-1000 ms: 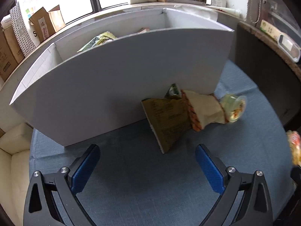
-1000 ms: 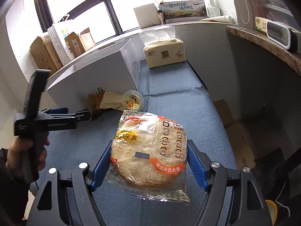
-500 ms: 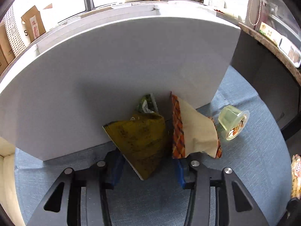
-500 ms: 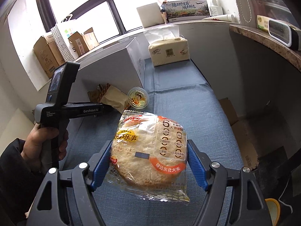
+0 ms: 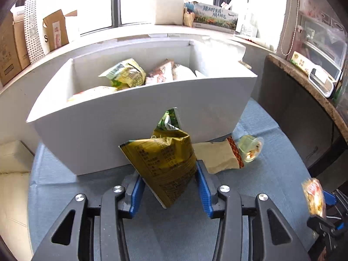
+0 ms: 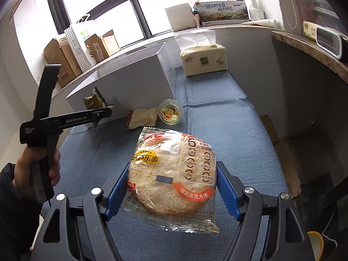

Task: Organize snacks
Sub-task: 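Hold the bread pack with the right tool while the left tool grasps the yellow chip bag, then drop the bread pack and yellow chip bag into the white box, open both tools, then grasp the jelly cup with the right tool while the left tool grasps the brown snack, then carry the jelly cup and brown snack into the white box, open both tools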

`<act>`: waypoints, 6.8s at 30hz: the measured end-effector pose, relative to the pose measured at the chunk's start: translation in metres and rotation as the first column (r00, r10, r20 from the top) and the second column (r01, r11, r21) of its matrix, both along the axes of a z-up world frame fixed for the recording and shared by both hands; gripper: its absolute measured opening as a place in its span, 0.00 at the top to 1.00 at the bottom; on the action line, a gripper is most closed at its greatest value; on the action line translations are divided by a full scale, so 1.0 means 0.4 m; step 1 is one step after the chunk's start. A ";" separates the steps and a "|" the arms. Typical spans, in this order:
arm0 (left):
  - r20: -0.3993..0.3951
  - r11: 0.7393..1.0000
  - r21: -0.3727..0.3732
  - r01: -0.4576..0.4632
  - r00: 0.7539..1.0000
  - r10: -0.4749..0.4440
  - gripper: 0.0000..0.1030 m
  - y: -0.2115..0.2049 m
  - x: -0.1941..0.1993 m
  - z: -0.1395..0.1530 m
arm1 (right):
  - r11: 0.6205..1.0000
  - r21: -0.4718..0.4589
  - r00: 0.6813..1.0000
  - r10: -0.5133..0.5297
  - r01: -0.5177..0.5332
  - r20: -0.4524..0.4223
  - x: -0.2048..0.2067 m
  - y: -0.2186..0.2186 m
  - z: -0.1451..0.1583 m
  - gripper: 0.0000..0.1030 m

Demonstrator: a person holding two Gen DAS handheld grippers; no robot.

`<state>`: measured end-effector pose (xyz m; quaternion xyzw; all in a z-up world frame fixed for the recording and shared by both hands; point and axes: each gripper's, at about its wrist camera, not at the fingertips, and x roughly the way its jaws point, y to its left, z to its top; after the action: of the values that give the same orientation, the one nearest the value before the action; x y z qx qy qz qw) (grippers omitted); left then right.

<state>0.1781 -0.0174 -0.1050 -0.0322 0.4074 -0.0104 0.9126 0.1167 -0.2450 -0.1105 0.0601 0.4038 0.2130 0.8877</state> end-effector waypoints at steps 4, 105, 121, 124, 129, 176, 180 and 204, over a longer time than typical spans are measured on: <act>0.032 1.000 -0.005 -0.006 0.999 0.006 0.53 0.020 -0.067 0.043 | 1.000 0.002 1.000 0.022 -0.022 0.013 -0.004 0.015 0.017 0.23; 0.020 0.990 -0.119 0.070 0.997 -0.068 0.00 0.007 -0.265 0.066 | 0.993 -0.112 0.995 -0.044 0.033 -0.094 0.329 0.199 -0.084 0.50; -0.010 0.990 -0.128 0.067 0.998 -0.069 0.00 -0.051 -0.108 0.052 | 0.997 -0.071 1.000 -0.005 0.003 -0.019 0.252 0.140 -0.003 0.50; -0.032 0.988 -0.119 0.101 0.994 -0.106 0.00 -0.092 -0.054 0.029 | 0.997 -0.074 1.000 -0.015 0.016 0.015 0.218 0.104 0.029 0.50; -0.082 0.992 -0.101 0.076 0.993 -0.084 0.00 -0.138 0.053 -0.029 | 0.998 -0.038 0.997 -0.057 0.059 0.045 0.151 0.020 0.069 0.50; 0.146 0.993 -0.083 -0.083 0.985 0.094 0.36 0.044 -0.102 0.266 | 0.986 0.137 0.993 0.084 -0.094 0.079 0.104 0.123 0.167 0.50; 0.183 0.993 -0.037 -0.109 0.976 0.114 0.36 0.103 -0.067 0.286 | 0.978 0.149 0.983 0.124 -0.143 0.132 0.168 0.186 0.231 0.50; 0.077 0.993 0.076 -0.096 0.993 0.090 0.00 0.204 0.250 0.241 | 0.997 0.038 0.998 0.066 -0.067 0.016 0.581 0.334 0.244 0.00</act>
<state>0.2780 0.0641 -0.0085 -0.0146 0.3716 0.0470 0.9271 0.3492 -0.1114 -0.0127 0.0623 0.3950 0.2508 0.8816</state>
